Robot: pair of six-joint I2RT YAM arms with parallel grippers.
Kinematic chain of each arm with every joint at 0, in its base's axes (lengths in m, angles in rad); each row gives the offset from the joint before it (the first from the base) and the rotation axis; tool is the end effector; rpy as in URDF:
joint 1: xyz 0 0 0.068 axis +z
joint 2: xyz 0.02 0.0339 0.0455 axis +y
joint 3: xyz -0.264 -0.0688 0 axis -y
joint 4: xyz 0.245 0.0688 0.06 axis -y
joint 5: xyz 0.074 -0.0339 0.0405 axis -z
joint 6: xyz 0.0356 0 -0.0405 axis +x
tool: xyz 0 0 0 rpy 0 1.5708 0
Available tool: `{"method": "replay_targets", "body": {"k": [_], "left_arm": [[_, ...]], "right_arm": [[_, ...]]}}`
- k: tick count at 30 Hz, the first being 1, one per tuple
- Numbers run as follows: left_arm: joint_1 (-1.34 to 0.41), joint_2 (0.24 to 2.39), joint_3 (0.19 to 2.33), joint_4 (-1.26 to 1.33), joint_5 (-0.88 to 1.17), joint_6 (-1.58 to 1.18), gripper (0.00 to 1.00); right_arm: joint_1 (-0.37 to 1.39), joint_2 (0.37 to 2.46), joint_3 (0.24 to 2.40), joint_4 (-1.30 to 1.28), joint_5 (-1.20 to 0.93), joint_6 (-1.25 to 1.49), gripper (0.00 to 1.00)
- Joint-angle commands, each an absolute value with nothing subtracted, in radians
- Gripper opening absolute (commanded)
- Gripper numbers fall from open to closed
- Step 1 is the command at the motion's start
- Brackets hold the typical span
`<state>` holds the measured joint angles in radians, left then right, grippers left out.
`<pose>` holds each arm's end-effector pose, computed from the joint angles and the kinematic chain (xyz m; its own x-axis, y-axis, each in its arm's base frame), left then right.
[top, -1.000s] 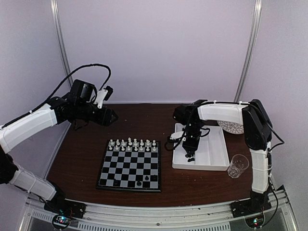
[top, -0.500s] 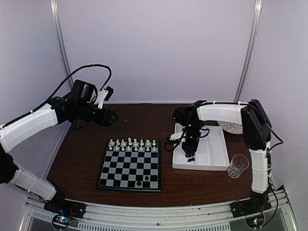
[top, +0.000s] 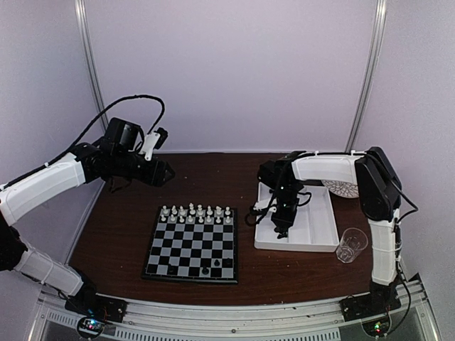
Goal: Set up the chess pieces on the board
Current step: Pick up the pawn from the storage box.
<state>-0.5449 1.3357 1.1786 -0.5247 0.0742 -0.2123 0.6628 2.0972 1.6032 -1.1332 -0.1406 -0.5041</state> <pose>0.2508 -0.1551 0.3222 -0.6461 0.1459 -0.7492 0.4399 0.8733 -0.2093 0.3049 0.2443 0.1693 -0.3978 -0.9173 -0.0182 -0.9082 0.3909 0.1497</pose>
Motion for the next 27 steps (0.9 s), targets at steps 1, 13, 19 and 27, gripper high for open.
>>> {"method": "replay_targets", "body": {"k": [1, 13, 19, 27], "left_arm": [[-0.538, 1.345, 1.198, -0.5, 0.09, -0.222, 0.61], [-0.538, 1.354, 1.198, -0.5, 0.084, -0.22, 0.61], [-0.538, 1.364, 1.2, -0.501, 0.07, -0.217, 0.61], [-0.537, 1.372, 1.2, -0.505, 0.047, -0.209, 0.61]], "right_arm": [[0.657, 2.065, 1.604, -1.142, -0.144, -0.496, 0.11], [0.69, 1.924, 1.669, -1.221, -0.16, -0.513, 0.06], [0.776, 1.884, 1.704, -1.231, -0.163, -0.541, 0.06], [0.984, 1.998, 1.906, -1.267, -0.152, -0.578, 0.06]]}}
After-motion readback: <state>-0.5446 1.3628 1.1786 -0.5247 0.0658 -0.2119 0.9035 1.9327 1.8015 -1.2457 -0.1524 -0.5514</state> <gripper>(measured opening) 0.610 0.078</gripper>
